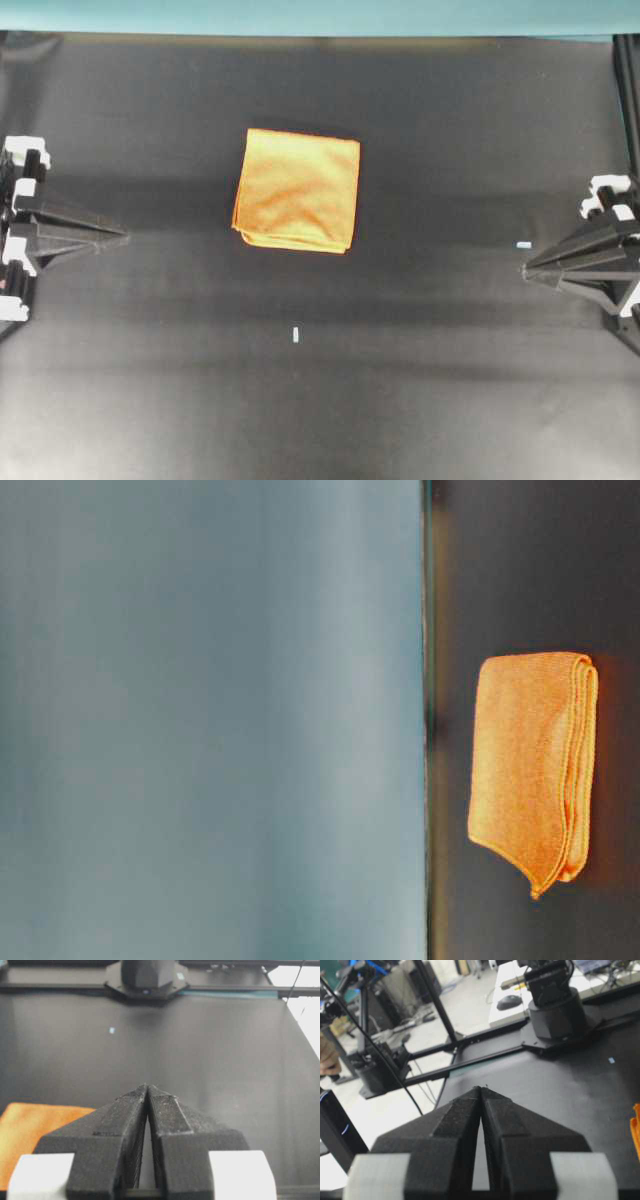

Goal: Push an orange cloth with the left arm to wipe the desk.
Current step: 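Move the left gripper forward over the orange cloth's left edge, then lower the left gripper and pinch the orange cloth's near edge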

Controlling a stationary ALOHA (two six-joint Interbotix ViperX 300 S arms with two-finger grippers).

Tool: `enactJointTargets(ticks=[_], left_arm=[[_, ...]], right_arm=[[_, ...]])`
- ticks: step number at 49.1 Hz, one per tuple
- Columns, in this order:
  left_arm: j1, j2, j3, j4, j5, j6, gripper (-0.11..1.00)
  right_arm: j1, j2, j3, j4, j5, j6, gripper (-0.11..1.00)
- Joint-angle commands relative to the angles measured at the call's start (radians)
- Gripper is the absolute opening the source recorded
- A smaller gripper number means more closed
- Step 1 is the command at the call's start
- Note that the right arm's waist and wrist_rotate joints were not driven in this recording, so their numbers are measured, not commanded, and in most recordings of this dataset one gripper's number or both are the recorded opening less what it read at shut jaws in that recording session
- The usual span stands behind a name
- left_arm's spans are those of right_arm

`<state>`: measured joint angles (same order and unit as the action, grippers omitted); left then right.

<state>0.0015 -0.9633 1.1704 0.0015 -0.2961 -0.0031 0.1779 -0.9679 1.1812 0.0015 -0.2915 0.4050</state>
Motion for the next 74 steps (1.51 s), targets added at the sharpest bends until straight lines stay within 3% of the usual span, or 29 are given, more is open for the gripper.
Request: enactJointTargets(ticks=[1,5,12,25,37,42,51,56,74], left_arm=[[0.003,0.041,-0.015,0.041,-0.008,-0.005,0.06],[0.002,0.078,-0.014,0.041,-0.006,-0.006,0.00],[0.012,0.144,-0.020,0.041,-0.034,0.000,0.00],[0.103,0.351,-0.064,0.041,-0.230,-0.008,0.00],[0.179,0.629,-0.150,0.041,-0.396,-0.008,0.01],[0.212,0.744,-0.198,0.041,-0.430,-0.008,0.15],[0.249,0.923,-0.296,0.041,-0.428,0.011,0.68],[0.261,1.015,-0.347,0.041,-0.425,0.012,0.88],[0.341,1.232,-0.446,0.041,-0.420,-0.026,0.87]], right_arm=[[0.000,0.009,-0.018,-0.003,-0.006,0.000,0.03],[0.000,0.009,-0.012,-0.003,0.006,0.000,0.00],[0.000,0.008,-0.011,-0.003,0.035,-0.002,0.00],[0.000,0.014,-0.008,-0.003,0.051,-0.002,0.00],[0.000,0.014,0.002,-0.002,0.052,0.000,0.00],[0.000,0.012,0.006,-0.002,0.052,-0.002,0.00],[0.000,0.009,0.014,0.000,0.052,0.000,0.00],[0.000,0.006,0.014,0.000,0.057,-0.002,0.00],[0.000,0.003,0.015,-0.002,0.097,-0.002,0.00]])
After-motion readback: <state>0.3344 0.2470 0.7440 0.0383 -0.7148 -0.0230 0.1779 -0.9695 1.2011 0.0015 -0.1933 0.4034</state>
